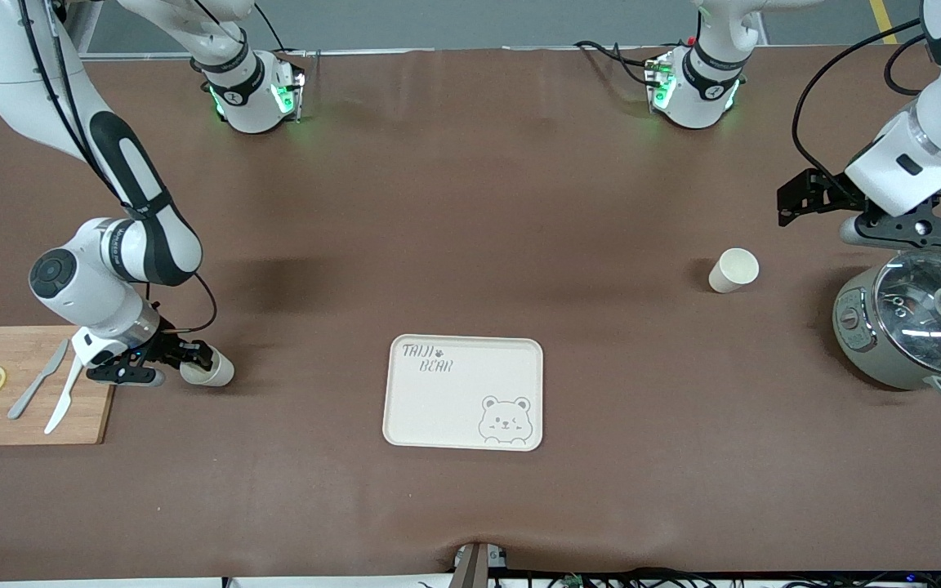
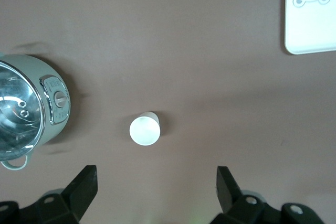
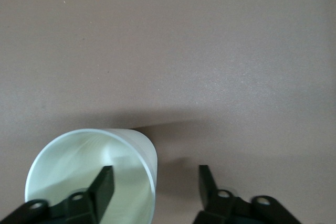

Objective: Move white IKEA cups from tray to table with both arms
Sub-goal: 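Carry the cup with the right gripper toward the cutting board, then lower the cup onto the table and open the right gripper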

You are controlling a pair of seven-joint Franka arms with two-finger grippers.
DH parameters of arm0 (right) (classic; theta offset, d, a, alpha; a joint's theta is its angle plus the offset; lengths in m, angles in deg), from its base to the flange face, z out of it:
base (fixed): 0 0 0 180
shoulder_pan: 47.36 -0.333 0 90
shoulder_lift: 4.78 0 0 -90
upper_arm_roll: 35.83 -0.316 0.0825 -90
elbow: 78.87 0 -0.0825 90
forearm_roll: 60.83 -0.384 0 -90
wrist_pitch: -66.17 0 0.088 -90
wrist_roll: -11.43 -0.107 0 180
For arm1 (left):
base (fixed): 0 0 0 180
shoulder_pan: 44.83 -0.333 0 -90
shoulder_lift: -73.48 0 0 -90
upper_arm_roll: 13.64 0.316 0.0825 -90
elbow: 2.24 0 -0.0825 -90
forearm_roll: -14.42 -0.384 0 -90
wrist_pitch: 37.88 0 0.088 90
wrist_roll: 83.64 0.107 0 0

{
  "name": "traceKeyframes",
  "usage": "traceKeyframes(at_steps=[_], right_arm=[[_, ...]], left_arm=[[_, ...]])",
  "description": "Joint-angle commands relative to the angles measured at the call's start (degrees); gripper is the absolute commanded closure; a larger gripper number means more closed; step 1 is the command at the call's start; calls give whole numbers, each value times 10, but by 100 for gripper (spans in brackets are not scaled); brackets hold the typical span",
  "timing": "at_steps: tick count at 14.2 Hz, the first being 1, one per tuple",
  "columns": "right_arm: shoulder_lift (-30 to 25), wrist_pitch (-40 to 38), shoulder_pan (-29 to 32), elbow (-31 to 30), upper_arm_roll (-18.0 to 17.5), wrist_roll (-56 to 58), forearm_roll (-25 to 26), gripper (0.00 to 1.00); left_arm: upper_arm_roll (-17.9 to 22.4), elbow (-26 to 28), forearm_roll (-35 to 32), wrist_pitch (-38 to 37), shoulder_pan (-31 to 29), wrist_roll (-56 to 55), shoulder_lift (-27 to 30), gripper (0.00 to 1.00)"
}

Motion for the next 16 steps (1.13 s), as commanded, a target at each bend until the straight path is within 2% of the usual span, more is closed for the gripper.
traceKeyframes(at_steps=[1, 6, 9, 12, 14, 16], right_arm=[[-27, -28, 6, -2, -2, 2, 0, 0], [-92, -157, 13, 14, -1, 2, -1, 0], [-155, -305, 13, 51, -1, 2, 0, 0], [-215, -489, 10, 132, -3, -2, 32, 0], [-220, -600, 3, 216, -7, -4, 43, 0], [-220, -673, -4, 282, -8, -15, 42, 0]], left_arm=[[5, -1, -12, -10, 4, 11, 0, 0], [6, -2, -12, -9, 4, 7, -2, 0], [5, -4, -33, -8, 5, 6, -7, 0], [5, -6, -47, -7, 5, 8, -8, 0], [6, -6, -48, -6, 4, 11, -9, 0], [5, -7, -56, -5, 4, 11, -9, 0]])
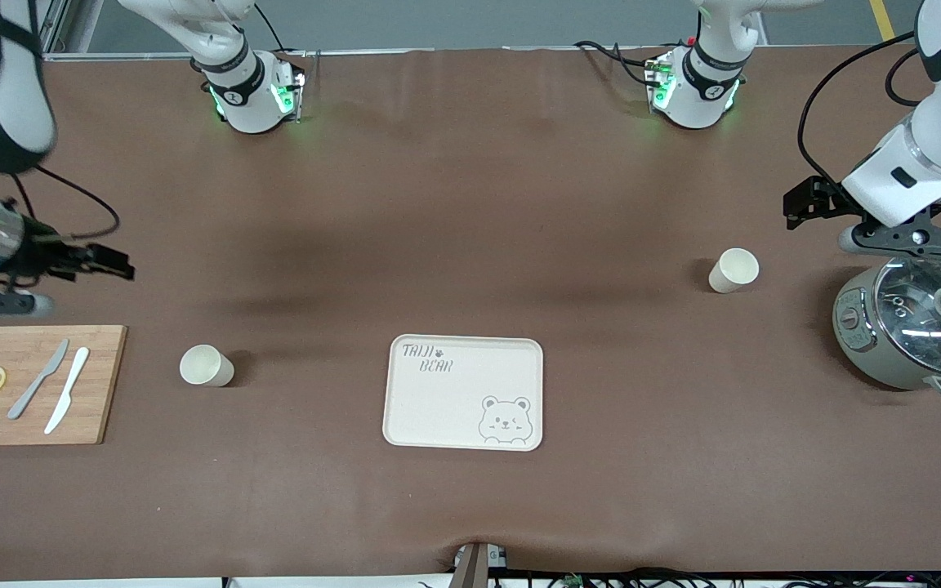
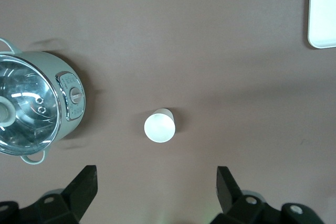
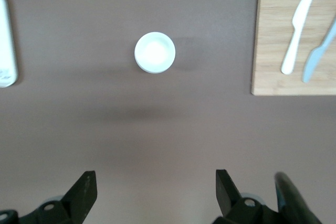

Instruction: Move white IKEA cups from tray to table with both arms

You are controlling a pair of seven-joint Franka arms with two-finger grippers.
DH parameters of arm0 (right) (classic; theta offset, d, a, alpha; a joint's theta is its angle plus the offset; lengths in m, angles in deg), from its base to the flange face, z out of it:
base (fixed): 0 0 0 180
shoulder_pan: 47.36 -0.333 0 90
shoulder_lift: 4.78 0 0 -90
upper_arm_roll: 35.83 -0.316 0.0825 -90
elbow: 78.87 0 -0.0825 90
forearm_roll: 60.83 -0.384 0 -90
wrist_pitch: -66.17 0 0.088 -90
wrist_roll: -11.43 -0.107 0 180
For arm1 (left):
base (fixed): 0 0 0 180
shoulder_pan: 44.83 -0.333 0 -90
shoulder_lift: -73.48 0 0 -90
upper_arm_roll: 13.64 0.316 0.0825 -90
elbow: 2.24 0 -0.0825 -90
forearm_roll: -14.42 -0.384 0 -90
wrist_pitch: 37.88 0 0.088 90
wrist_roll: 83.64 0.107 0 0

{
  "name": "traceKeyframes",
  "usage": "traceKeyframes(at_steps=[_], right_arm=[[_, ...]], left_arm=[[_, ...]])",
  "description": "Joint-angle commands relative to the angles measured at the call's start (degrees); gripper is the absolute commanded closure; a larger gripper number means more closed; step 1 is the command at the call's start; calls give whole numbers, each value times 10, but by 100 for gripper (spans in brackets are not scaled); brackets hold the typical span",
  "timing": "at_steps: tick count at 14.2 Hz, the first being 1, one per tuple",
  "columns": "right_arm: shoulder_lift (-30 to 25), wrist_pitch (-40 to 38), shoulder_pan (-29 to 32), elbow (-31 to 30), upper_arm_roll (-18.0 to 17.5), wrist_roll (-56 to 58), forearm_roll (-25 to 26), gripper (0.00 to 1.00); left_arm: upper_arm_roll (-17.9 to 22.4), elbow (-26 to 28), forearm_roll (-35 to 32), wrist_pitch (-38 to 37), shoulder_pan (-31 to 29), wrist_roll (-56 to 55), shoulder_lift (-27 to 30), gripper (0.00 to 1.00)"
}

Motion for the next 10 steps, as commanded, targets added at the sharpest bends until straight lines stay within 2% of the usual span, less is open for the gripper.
traceKeyframes(at_steps=[1, 4, 10], right_arm=[[14, -78, -13, 87, -4, -26, 12, 0], [4, -101, -36, 120, -4, -62, 12, 0], [3, -103, -34, 134, -2, -62, 13, 0]], left_arm=[[4, -6, -25, -4, 5, 10, -3, 0], [1, -6, -24, -4, 4, 11, -2, 0], [0, -7, -23, -4, 4, 13, 1, 0]])
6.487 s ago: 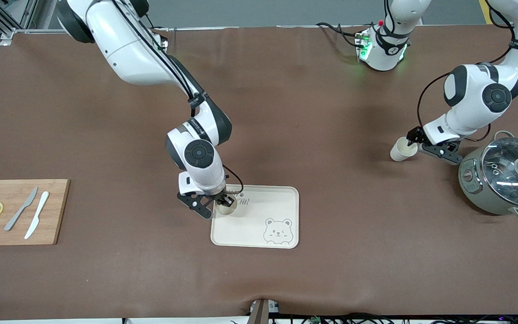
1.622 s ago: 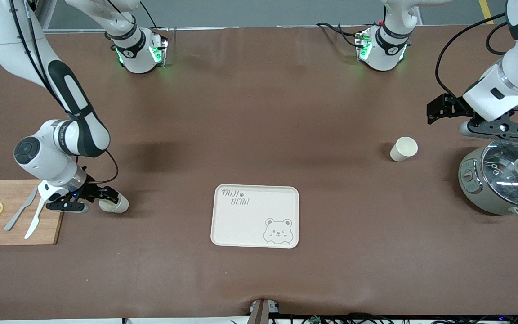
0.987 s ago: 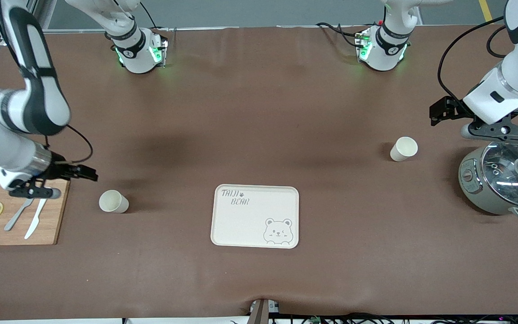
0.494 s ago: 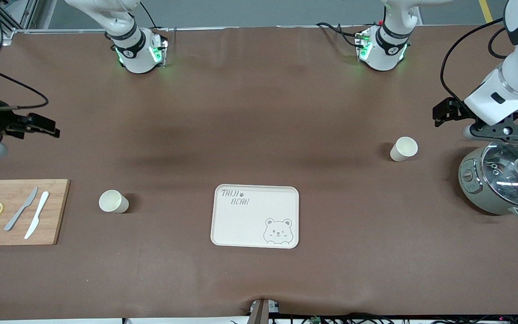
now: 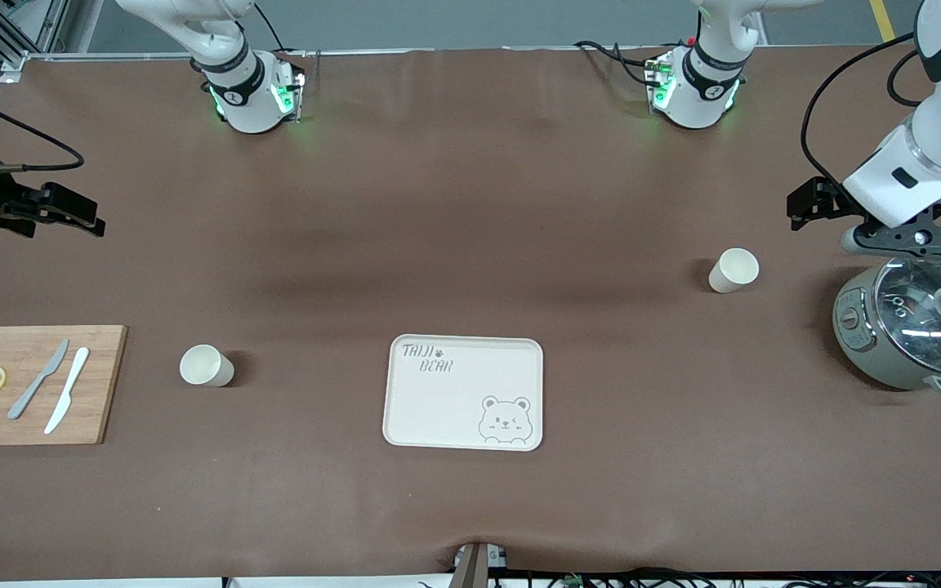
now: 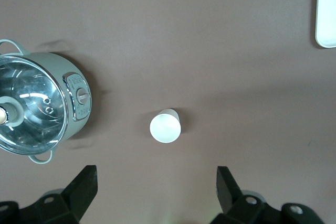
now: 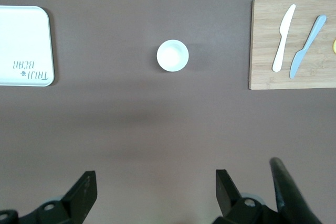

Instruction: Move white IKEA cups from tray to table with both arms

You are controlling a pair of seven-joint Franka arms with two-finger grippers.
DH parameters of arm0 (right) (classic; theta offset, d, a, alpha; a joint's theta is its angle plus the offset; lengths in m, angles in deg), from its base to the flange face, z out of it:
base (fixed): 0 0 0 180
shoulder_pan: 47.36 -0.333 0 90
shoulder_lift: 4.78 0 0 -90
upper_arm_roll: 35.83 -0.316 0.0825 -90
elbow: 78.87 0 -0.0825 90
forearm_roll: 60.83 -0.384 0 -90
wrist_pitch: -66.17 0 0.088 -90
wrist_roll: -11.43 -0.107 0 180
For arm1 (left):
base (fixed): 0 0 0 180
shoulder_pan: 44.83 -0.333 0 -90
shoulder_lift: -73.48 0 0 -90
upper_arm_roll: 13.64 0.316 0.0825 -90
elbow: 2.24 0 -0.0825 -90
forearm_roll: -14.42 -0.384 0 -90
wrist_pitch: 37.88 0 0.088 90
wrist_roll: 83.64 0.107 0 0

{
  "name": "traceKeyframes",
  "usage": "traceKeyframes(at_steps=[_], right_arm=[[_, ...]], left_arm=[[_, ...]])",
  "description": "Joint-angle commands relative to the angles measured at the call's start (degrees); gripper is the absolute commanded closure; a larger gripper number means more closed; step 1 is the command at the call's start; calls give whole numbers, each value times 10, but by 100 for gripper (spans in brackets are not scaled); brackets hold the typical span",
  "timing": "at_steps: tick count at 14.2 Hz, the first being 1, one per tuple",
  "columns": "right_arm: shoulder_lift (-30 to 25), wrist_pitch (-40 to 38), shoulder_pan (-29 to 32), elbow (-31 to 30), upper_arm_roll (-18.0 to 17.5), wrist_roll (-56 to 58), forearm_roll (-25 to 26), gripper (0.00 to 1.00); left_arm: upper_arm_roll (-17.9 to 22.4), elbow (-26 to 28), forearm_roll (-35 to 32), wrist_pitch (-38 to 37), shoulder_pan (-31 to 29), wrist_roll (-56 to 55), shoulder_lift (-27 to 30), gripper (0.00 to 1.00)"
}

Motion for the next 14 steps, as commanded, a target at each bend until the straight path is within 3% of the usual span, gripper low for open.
traceKeyframes(at_steps=[1, 14], right_arm=[[7, -14, 2, 23, 1, -10, 10, 0], [12, -4, 12, 34, 4, -8, 25, 0]], left_arm=[[0, -6, -11, -4, 2, 11, 1, 0], [0, -5, -12, -4, 3, 10, 0, 0]])
